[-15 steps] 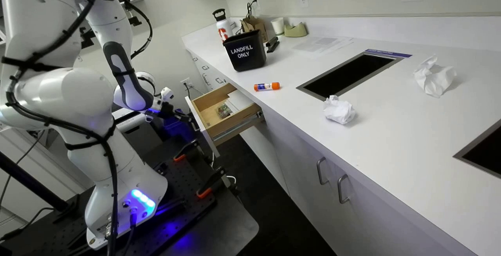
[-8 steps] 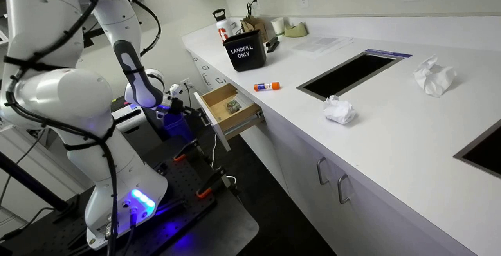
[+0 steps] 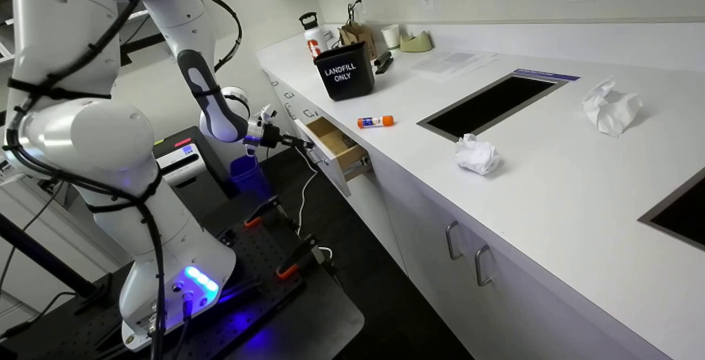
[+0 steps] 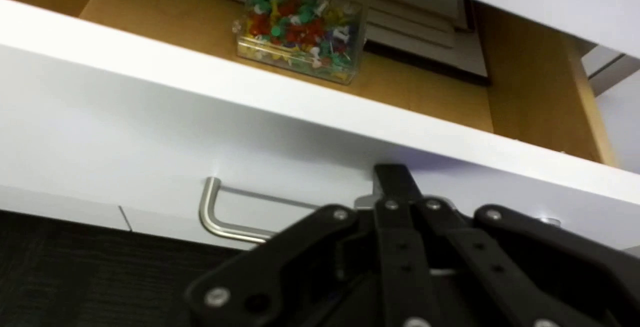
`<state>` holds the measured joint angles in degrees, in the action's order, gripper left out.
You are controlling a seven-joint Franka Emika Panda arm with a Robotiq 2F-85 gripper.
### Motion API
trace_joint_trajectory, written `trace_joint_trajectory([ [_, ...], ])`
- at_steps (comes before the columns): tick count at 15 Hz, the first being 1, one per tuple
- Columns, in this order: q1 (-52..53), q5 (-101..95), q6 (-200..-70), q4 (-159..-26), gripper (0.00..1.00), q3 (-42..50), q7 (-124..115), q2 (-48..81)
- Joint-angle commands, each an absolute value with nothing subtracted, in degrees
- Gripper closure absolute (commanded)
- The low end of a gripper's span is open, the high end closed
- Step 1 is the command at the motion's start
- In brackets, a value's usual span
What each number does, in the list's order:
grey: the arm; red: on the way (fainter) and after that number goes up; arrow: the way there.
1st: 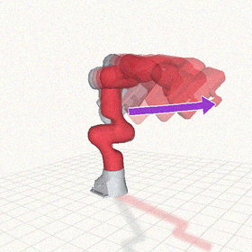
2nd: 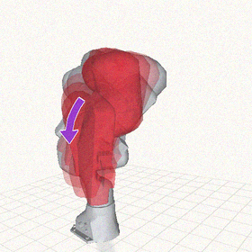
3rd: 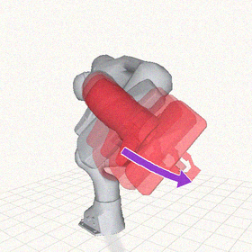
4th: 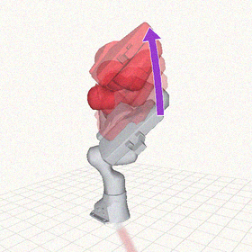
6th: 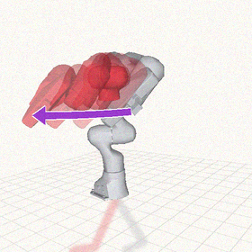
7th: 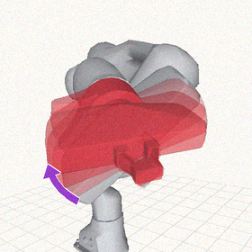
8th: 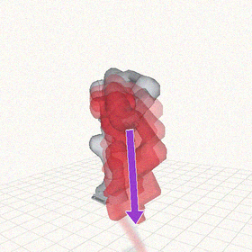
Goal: Close the drawer
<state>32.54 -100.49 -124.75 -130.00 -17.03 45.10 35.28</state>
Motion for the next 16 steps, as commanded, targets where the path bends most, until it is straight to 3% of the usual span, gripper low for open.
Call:
trace_joint_trajectory([
  [1, 30.3, -101.8, -119.9, -127.7, 0.99, -16.9, 48.0, 36.1],
  [7, 28.4, -100.7, -115.8, -125.4, 0.99, -17.8, 49.0, 38.0],
  [16, 28.0, -73.0, -110.2, -142.5, 1.00, -31.7, 46.1, 15.0],
])
